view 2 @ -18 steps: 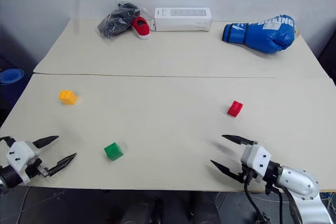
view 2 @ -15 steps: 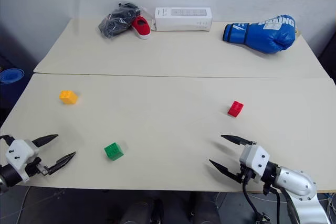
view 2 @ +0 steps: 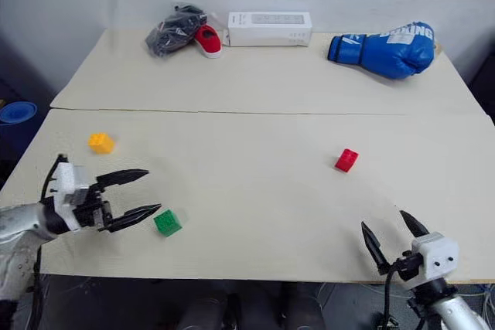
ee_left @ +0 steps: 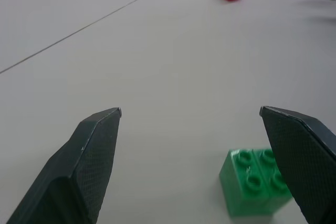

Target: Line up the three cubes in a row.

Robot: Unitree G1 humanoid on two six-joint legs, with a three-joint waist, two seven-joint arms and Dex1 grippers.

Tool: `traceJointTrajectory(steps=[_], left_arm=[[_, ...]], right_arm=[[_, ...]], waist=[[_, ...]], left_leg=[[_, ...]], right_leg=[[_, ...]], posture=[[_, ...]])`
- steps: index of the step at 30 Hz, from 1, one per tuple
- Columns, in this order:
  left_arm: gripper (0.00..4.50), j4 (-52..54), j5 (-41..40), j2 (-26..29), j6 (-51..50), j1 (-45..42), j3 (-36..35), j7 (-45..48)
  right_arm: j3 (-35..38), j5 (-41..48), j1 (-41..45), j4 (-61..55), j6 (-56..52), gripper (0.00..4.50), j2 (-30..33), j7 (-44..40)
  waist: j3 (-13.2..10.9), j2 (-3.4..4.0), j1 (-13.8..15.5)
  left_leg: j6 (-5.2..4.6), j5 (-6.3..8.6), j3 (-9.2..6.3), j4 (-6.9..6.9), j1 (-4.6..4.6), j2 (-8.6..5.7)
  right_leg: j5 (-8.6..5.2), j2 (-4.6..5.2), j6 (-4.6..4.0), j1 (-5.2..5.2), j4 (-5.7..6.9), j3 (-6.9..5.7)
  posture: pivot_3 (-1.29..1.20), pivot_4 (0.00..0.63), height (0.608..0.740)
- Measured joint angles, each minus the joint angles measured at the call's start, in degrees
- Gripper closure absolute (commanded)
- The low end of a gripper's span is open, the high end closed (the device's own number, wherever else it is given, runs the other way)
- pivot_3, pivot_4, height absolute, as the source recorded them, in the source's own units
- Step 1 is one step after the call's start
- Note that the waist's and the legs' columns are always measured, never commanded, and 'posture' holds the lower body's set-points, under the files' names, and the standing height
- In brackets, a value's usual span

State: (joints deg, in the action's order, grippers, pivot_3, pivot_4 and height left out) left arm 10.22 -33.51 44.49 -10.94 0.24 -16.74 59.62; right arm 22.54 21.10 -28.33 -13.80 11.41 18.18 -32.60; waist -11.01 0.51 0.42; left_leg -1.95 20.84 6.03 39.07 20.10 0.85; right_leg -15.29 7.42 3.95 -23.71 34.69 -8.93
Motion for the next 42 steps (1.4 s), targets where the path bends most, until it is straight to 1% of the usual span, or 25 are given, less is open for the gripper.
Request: traceJointTrajectory(steps=[2, 4, 7, 10, 12, 15, 17, 22, 25, 29, 30, 31, 33, 36, 37, 39, 42], left_arm=[[0.04, 0.18, -0.01, -0.69, -0.29, -2.38, 1.57, 0.65], [0.04, 0.1, 0.07, -0.71, -0.41, -3.78, 3.55, 2.2], [0.04, -0.33, 0.4, -0.89, -0.45, -6.81, 6.07, 3.8], [0.04, -0.73, 0.78, -1.14, -0.4, -8.95, 7.09, 4.34], [0.04, -1.52, 1.05, -1.36, -0.43, -9.08, 7.44, 4.32], [0.04, -1.73, 1.18, -1.97, -0.96, -8.95, 8.31, 4.31], [0.04, -1.52, 1.16, -1.97, -1.19, -8.69, 8.21, 4.26], [0.04, 0.3, 1.13, -1.9, -2.13, -6.32, 7.51, 4.02], [0.0, 0.63, 1.13, -1.69, -2.22, -5.32, 6.41, 3.84], [0.0, 0.96, 1.12, -1.47, -2.39, -4.83, 5.26, 3.46], [0.0, 0.99, 1.12, -1.48, -2.4, -4.58, 5.18, 3.42], [0.0, 0.99, 1.12, -1.48, -2.4, -4.41, 5.18, 3.37], [0.0, 1.03, 1.12, -1.48, -2.4, -4.39, 5.17, 3.14], [0.0, 1.16, 1.13, -1.49, -2.4, -4.29, 5.18, 2.87], [0.0, 1.16, 1.13, -1.51, -2.4, -4.23, 5.18, 2.7], [0.0, 1.22, 1.13, -1.57, -2.4, -4.19, 5.22, 2.57], [0.0, 1.1, 1.14, -1.57, -2.38, -4.31, 5.56, 2.78]], right_arm=[[-1.28, -1.11, 1.16, -0.31, -0.69, 0.0, -1.88, 2.82], [-3.83, -2.3, 4.07, -1.79, -2.97, 0.0, -3.61, 5.93], [-7.55, -5.79, 14.53, -3.9, -10.03, 0.0, -6.51, 14.05], [-10.38, -8.98, 23.93, -4.96, -15.55, 0.0, -8.9, 21.08], [-11.21, -10.94, 28.68, -3.05, -18.06, 0.0, -10.36, 25.0], [-11.58, -15.43, 36.62, 4.05, -20.28, 0.0, -11.9, 32.28], [-11.72, -17.2, 39.79, 7.69, -20.53, 0.0, -12.86, 35.59], [-13.23, -18.87, 42.04, 11.99, -20.64, 0.0, -15.32, 39.18], [-13.22, -19.05, 42.35, 12.9, -20.62, 0.59, -16.75, 40.89], [-13.96, -18.96, 42.32, 12.67, -20.26, 2.0, -17.11, 40.37], [-14.27, -18.88, 42.26, 12.46, -20.16, 2.4, -17.07, 39.73], [-14.78, -18.76, 42.1, 12.11, -19.87, 2.7, -16.85, 38.58], [-15.83, -17.92, 41.85, 11.68, -18.93, 2.95, -15.4, 35.17], [-16.03, -13.48, 41.61, 11.32, -18.71, 2.95, -11.49, 26.58], [-15.93, -11.19, 41.63, 11.26, -18.72, 2.95, -9.47, 22.36], [-17.33, -6.05, 42.03, 11.26, -18.71, 2.95, -1.73, 8.57], [-19.4, 1.78, 45.78, 11.58, -18.74, 2.95, 9.28, -15.06]], waist=[[0.01, 0.02, -0.55], [0.01, 0.06, -1.12], [0.01, 0.07, -1.63], [0.03, 0.09, -1.74], [0.03, 0.09, -1.79], [0.02, 0.08, -1.89], [0.02, 0.09, -1.92], [0.02, 0.09, -2.11], [0.02, 0.09, -2.11], [0.02, 0.09, -2.11], [0.02, 0.09, -2.11], [0.02, 0.09, -2.11], [0.02, 0.09, -2.11], [0.02, 0.09, -1.96], [0.02, 0.09, -1.98], [0.0, 0.12, -2.0], [-0.01, 0.11, -2.03]], left_leg=[[0.02, -0.02, 0.0, 0.0, -0.03, 0.0], [0.04, -0.04, 0.03, 0.0, -0.06, 0.01], [0.07, -0.14, 0.03, 0.01, 0.03, -0.01], [0.15, -0.24, -0.01, 0.0, 0.1, 0.01], [0.13, -0.28, -0.01, 0.0, 0.16, 0.01], [0.02, -0.33, 0.0, 0.02, 0.21, -0.08], [0.02, -0.34, -0.02, 0.02, 0.22, -0.07], [0.05, -0.35, -0.01, 0.02, 0.22, -0.03], [0.06, -0.36, -0.02, 0.02, 0.22, -0.03], [0.05, -0.36, -0.01, 0.02, 0.21, -0.03], [0.05, -0.36, -0.01, 0.02, 0.21, -0.03], [0.05, -0.36, -0.02, 0.02, 0.21, -0.03], [0.05, -0.36, -0.02, 0.02, 0.21, -0.03], [0.01, -0.35, -0.03, 0.02, 0.22, -0.03], [-0.01, -0.35, -0.04, 0.02, 0.22, -0.04], [-0.1, -0.34, -0.01, 0.02, 0.22, -0.06], [-0.14, -0.31, -0.04, 0.02, 0.15, -0.03]], right_leg=[[0.0, 0.0, 0.0, 0.0, 0.05, 0.02], [-0.02, -0.01, -0.04, -0.03, 0.14, 0.06], [-0.03, -0.01, -0.05, -0.16, 0.28, 0.06], [-0.07, -0.09, -0.12, -0.23, 0.46, 0.02], [-0.08, -0.13, -0.13, -0.22, 0.41, -0.02], [-0.06, -0.09, -0.11, -0.23, 0.38, -0.02], [-0.07, -0.09, -0.11, -0.23, 0.38, -0.02], [-0.07, -0.13, -0.1, -0.23, 0.4, -0.02], [-0.07, -0.12, -0.1, -0.23, 0.41, -0.01], [-0.07, -0.11, -0.1, -0.23, 0.4, -0.01], [-0.06, -0.11, -0.1, -0.23, 0.41, -0.01], [-0.07, -0.11, -0.1, -0.23, 0.4, -0.01], [-0.07, -0.11, -0.1, -0.23, 0.4, -0.01], [-0.06, -0.1, -0.1, -0.21, 0.38, -0.02], [-0.06, -0.09, -0.09, -0.21, 0.36, -0.03], [-0.03, -0.08, -0.03, -0.2, 0.31, -0.01], [-0.02, -0.09, -0.03, -0.12, 0.28, -0.05]], posture=[[0.0, 0.15, 0.74], [0.0, 0.15, 0.74], [0.0, 0.15, 0.74], [0.0, 0.15, 0.74], [0.0, 0.15, 0.74], [0.0, 0.15, 0.74], [0.0, 0.15, 0.74], [0.0, 0.15, 0.74], [0.0, 0.15, 0.74], [0.0, 0.15, 0.74], [0.0, 0.15, 0.74], [0.0, 0.15, 0.74], [0.0, 0.15, 0.74], [0.0, 0.15, 0.74], [0.0, 0.15, 0.74], [0.0, 0.15, 0.74], [0.0, 0.15, 0.74]])
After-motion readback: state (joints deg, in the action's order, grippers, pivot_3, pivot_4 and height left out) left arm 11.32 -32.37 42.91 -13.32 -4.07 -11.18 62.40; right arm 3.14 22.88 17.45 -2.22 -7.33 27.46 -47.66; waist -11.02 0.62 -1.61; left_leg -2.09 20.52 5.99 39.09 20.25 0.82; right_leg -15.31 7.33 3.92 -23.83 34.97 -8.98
